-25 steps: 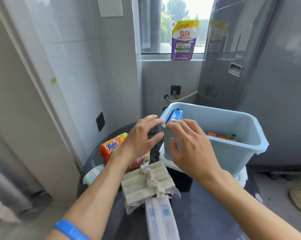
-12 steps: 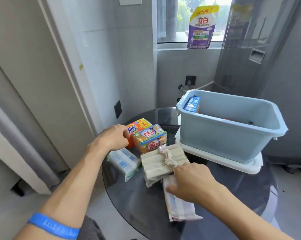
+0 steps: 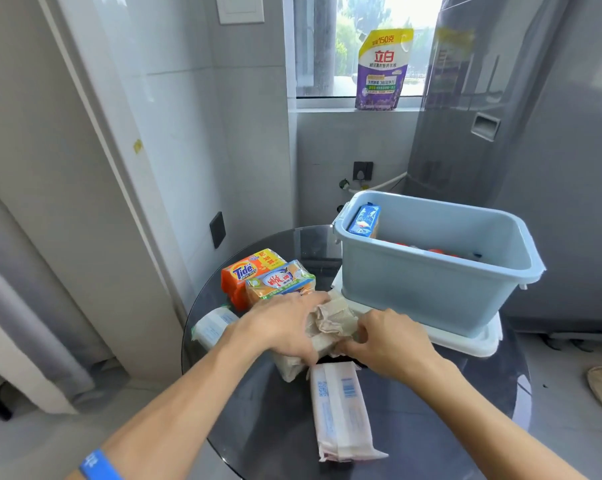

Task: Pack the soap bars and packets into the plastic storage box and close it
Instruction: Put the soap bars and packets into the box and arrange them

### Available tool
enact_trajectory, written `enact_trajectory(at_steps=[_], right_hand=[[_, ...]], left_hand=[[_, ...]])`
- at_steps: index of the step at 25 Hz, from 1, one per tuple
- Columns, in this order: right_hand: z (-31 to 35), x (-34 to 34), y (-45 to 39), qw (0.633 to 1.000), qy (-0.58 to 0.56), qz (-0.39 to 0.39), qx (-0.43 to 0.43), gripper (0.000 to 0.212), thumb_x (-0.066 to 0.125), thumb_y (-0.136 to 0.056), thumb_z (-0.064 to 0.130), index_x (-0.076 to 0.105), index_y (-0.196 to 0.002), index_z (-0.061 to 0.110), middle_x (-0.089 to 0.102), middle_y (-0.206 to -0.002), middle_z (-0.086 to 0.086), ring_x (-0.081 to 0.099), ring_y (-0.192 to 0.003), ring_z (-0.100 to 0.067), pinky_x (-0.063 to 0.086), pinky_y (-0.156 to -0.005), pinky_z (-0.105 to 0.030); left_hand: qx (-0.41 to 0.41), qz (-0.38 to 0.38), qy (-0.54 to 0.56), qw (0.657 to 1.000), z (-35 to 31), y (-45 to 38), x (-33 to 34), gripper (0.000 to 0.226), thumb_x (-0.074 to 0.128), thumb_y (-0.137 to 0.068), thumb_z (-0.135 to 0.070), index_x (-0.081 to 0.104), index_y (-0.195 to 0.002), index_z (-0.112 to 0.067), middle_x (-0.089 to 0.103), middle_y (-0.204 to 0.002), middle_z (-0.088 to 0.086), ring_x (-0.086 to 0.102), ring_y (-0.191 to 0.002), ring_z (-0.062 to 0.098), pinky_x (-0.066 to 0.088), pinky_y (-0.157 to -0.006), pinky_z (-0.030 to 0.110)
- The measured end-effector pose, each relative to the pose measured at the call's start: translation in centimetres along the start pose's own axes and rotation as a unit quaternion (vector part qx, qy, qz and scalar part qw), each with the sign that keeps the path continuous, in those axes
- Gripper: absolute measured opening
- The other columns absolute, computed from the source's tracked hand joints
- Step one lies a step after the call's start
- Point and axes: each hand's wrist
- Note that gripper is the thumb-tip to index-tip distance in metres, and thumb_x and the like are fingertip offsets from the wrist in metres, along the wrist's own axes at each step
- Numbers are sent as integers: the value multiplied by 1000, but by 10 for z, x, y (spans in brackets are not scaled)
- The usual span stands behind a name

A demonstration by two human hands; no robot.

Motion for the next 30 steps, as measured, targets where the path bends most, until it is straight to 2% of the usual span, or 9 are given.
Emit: enact_trajectory(at_steps=[3,5,8,12,15,18,23,26,30], right_hand=[[-17,-18,1,995,-78,30,55,61,55,-77,72,47,-59,15,56,-59,0,55,-58,-24,39,-48,-31],[-19,-34,6,980,-178,72,58,75,49,-72,81,62,-73,7,69,-67,-7,67,-57,-25,53,-52,-35],[-11,-55,15,899,-424,103,17,65,55,-68,79,73,-100,25,78,-82,-5,74,-63,-24,62,-58,-36],[9,-82,17,777,-626,6,-68,35,69,-79,57,63,-111,45,76,-99,0,75,-82,-30,61,-64,-35],[-2,-109,-3,738,-667,-69,-73,50,72,-82,49,52,-126,33,75,-111,-2,74,-95,-24,62,-76,-44],[-30,-140,-36,715,-690,-109,-24,47,71,-87,29,57,-129,15,73,-114,-15,72,-100,-33,58,-79,-48],[-82,-152,-91,704,-698,-103,81,35,70,-85,23,68,-117,9,76,-107,-15,74,-94,-30,60,-81,-42],[-109,-143,-110,691,-693,-121,166,34,74,-80,27,68,-109,11,76,-100,-12,73,-86,-28,58,-76,-39],[-129,-127,-119,670,-706,-122,193,43,73,-75,30,68,-112,9,77,-99,-15,74,-88,-33,58,-83,-45]], left_hand=[[-40,-40,138,989,1,3,-19,86,71,-49,-52,43,-129,-51,67,-110,-8,62,-92,16,52,-73,33],[-44,-41,270,961,16,15,-40,73,73,-46,-45,53,-116,-53,72,-100,-2,65,-85,18,54,-78,40],[18,-70,415,907,29,37,-72,66,80,-43,-33,65,-107,-45,72,-104,7,67,-95,30,55,-88,47],[104,-179,475,855,-5,44,-88,65,80,-47,-33,68,-110,-37,69,-104,9,67,-96,28,56,-87,48],[110,-322,389,856,-60,23,-94,64,75,-48,-46,62,-111,-46,67,-102,-8,64,-95,10,56,-83,34],[93,-377,331,860,-108,-11,-100,76,70,-50,-55,53,-124,-49,58,-108,-6,57,-105,15,51,-90,33],[144,-249,315,904,-93,-75,-111,60,73,-74,-55,54,-129,-40,61,-116,-7,59,-106,14,50,-90,32],[130,-282,146,939,-64,-109,-109,29,60,-91,-37,67,-117,-26,66,-116,-3,58,-107,18,44,-89,30],[141,-154,-35,977,-68,-160,-116,39,46,-98,-40,56,-133,-24,57,-137,-1,52,-123,23,41,-100,39]])
Point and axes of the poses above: each hand's wrist, its own y-axis away from the middle knuckle, its own x-axis out of the palm, z = x × y
